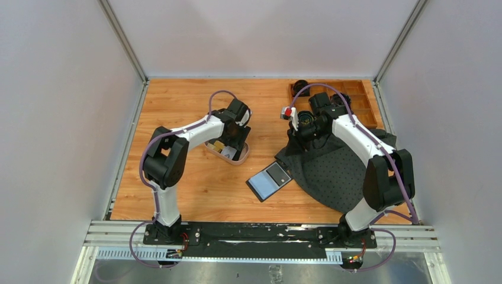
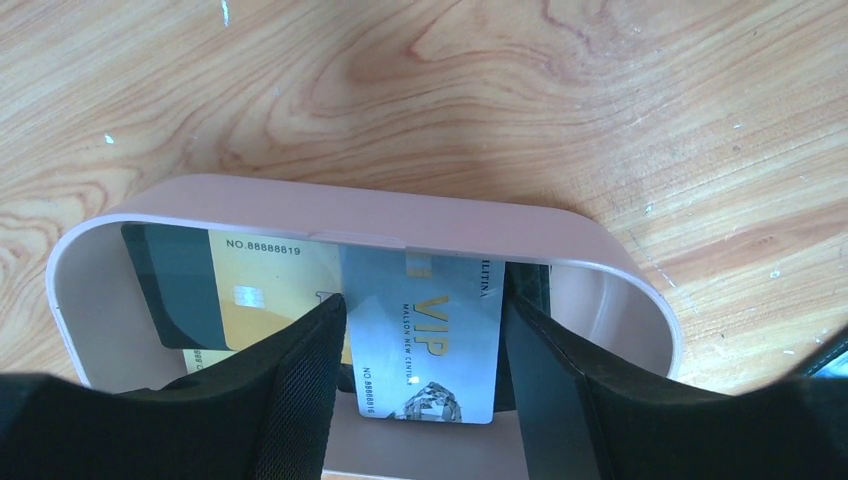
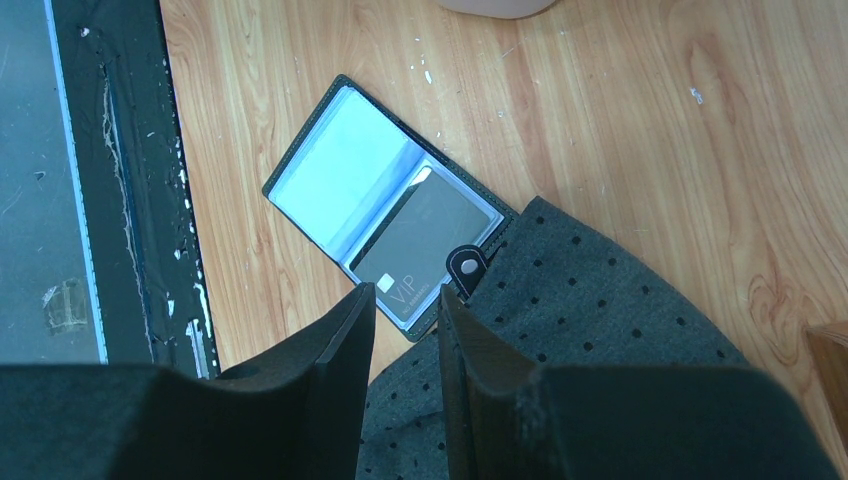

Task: Put the credit cards into the card holder
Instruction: Pick up the credit card from the storage box.

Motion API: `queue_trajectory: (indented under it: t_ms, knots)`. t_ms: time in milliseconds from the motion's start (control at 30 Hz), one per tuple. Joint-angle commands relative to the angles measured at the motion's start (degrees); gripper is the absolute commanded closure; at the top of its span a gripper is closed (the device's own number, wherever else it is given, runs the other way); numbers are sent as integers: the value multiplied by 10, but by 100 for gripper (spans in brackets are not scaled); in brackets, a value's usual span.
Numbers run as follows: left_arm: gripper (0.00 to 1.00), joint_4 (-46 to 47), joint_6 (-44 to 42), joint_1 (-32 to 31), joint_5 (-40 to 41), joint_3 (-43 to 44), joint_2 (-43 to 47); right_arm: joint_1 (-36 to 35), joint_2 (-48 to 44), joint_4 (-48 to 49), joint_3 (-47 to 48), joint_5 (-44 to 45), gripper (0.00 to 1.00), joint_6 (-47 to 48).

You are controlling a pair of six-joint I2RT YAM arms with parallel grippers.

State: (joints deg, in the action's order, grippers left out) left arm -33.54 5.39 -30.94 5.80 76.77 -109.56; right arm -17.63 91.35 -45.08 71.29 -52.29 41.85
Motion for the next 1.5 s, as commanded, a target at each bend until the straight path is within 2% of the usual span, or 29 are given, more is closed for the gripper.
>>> queue_trajectory:
  t_ms: [0,333,633,900,967,1133,1267,1367,1467]
  knots:
    - [41,24,8,1,16,-33,1,10,-12,-18,-3,-10,67,10]
    - [48,39,9,1,25,-47,19,10,-12,-18,-3,-11,67,11]
    - [49,77,8,1,27,-89,71,9,7,-18,-1,-43,67,-2]
    - [48,88,-3,1,7,-98,84,7,18,-16,3,-66,68,-15]
    - [46,91,-6,1,6,-99,89,7,18,-16,2,-68,68,-15]
    - [28,98,-20,15,-13,-100,113,7,18,-16,1,-72,68,-16]
    - [2,83,-34,30,-40,-97,122,7,15,-16,1,-72,68,-16]
    - [0,88,-34,37,-51,-108,128,7,15,-16,1,-72,68,-15]
    - [0,111,-30,51,-107,-124,131,7,14,-16,1,-72,68,-16]
